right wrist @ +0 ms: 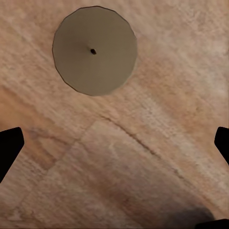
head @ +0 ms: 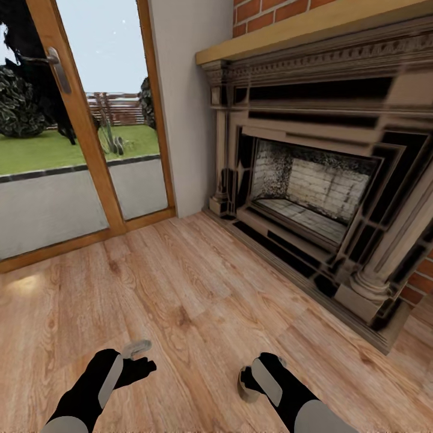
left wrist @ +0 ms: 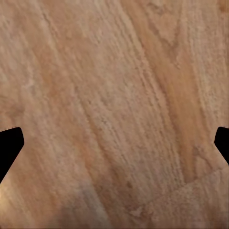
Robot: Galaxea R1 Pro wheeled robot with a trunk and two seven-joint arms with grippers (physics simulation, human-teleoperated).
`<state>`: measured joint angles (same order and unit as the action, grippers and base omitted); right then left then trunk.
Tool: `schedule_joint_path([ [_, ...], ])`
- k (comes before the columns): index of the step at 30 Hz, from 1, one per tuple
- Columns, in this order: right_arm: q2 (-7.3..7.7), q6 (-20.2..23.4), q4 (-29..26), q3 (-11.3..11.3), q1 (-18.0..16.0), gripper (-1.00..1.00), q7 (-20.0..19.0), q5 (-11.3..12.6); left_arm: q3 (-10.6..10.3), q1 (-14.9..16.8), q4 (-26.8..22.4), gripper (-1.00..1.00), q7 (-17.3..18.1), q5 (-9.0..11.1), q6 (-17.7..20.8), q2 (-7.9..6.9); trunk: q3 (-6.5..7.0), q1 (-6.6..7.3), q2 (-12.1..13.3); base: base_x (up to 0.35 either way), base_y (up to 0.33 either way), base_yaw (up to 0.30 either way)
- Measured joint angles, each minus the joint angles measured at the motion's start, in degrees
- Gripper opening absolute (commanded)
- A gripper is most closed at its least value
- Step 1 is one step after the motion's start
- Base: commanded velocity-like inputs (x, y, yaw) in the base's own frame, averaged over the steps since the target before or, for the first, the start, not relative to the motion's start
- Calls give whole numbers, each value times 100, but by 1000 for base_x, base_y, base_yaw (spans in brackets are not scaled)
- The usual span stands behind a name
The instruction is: Place each of the two pumpkins and all three candles from the living room inside a cabinet in the living room (use any cabinet), then make sure every cabinet is closed, and position the cauldron so it is next to a table in the living room.
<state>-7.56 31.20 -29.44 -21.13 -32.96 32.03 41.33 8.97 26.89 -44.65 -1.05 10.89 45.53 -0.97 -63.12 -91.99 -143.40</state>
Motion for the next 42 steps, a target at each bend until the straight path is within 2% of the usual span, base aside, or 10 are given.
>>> schedule_joint_path([
  [11, 4, -150, 0, -16, 1, 100, -4, -9, 0, 0, -27, 100, 13, 4, 29, 1, -244, -28, -15, 0, 0, 0],
  [14, 5, -177, 0, -20, 1, 100, -4, -10, 24, 0, -135, 100, 48, 18, 289, -25, -310, -36, -19, 0, 0, 0],
  [15, 3, -239, 0, -21, 1, 100, -8, -10, 68, 1, -360, 100, 253, 63, 615, -54, -332, -38, -20, 0, 0, 0],
  [17, 1, -310, 0, -26, 1, 100, -20, -10, 151, 1, -759, 100, 784, 165, 1012, -124, -376, -44, -23, 0, 0, 0],
  [19, 0, -340, 0, -32, 2, 100, -68, -10, 215, 2, -1002, 100, 1394, 203, 1253, -229, -421, -49, -26, 0, 0, 0],
  [21, 1, -356, 0, -60, 1, 100, -155, -11, 247, 5, -1100, 100, 1840, 226, 1355, -419, -465, -54, -28, 0, 0, 0],
  [23, 1, -372, 0, -110, 0, 100, -228, -13, 257, 8, -1126, 100, 2080, 259, 1388, -599, -466, -54, -29, 0, 0, 0],
  [27, 0, -384, 0, -231, 0, 100, -282, -16, 255, 9, -1139, 100, 2331, 280, 1418, -698, -466, -54, -29, 0, 0, 0],
  [42, 0, -387, 0, -285, 0, 100, -294, -19, 247, 9, -1151, 100, 2434, 282, 1373, -679, -466, -54, -29, 99, 0, 0],
])
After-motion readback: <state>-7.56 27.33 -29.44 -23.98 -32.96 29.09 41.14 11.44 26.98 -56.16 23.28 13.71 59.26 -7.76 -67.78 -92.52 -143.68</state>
